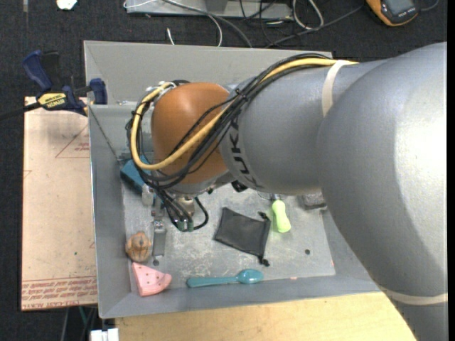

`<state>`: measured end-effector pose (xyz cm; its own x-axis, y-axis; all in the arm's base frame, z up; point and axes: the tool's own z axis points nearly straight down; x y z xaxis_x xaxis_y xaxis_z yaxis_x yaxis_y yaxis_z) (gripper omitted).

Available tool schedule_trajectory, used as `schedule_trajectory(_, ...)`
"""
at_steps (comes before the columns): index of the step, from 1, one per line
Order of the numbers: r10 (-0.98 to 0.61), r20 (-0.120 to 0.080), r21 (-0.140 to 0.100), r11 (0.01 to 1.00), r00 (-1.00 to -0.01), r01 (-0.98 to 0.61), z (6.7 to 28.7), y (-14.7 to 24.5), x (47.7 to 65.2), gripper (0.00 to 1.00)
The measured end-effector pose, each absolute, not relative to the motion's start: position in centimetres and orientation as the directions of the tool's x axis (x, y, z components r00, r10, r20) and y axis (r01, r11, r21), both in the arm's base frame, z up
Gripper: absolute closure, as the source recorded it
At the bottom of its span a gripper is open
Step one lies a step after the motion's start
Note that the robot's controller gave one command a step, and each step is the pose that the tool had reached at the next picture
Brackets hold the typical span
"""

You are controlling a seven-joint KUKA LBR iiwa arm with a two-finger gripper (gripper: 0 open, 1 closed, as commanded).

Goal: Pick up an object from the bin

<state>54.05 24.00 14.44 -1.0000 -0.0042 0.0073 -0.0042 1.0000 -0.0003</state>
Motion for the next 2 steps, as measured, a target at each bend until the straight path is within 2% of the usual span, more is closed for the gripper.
schedule_trajectory(1, 0.0, 0.0, 0.001, 1.0, -1.0, 0.0, 14.9, 23.9, 54.3, 0.0)
schedule_trajectory(2, -0.136, -0.008, 0.006, 0.991, -0.991, -0.136, 10.9, 20.0, 56.6, 0.0)
